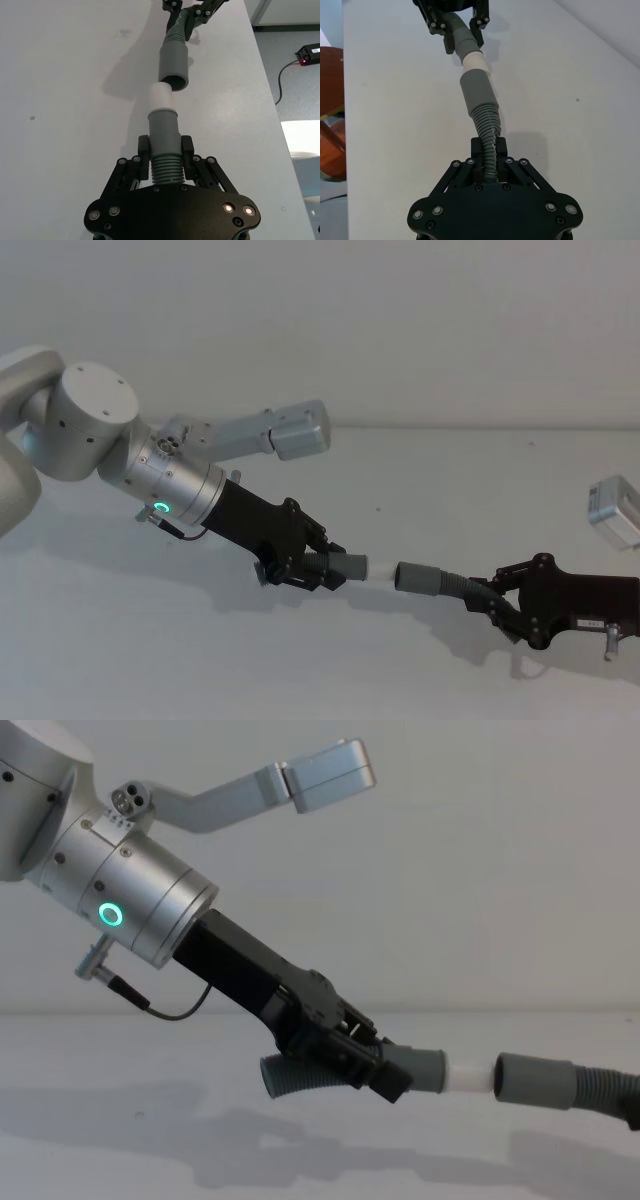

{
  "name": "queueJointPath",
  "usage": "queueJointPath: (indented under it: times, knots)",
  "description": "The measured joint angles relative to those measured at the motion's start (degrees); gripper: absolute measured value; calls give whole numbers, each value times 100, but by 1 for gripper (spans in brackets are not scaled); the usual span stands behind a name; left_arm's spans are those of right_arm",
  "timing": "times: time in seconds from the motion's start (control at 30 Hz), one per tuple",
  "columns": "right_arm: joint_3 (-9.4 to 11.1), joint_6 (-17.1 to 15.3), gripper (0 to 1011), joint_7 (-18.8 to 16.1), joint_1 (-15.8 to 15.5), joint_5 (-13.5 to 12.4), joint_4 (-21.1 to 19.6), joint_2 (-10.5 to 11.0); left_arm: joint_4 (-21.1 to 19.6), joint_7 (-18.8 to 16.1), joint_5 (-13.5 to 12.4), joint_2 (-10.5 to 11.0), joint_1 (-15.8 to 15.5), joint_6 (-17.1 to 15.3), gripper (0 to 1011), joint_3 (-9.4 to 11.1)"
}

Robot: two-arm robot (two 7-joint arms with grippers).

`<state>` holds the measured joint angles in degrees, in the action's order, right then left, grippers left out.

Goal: Use both hands to pick up one end of the pipe from the table, align the ends, and insert them.

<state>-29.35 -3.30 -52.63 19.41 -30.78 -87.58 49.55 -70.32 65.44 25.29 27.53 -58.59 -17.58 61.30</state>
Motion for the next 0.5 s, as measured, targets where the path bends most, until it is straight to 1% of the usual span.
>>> queueJointPath:
  times: [0.2,0.5]
  knots:
    - [-16,46,137,17,-28,-18,-64,51,8,-7,24,-7,-20,10,356,19]
    - [-36,51,138,117,-39,-30,-92,70,-9,-7,53,-2,-30,37,356,39]
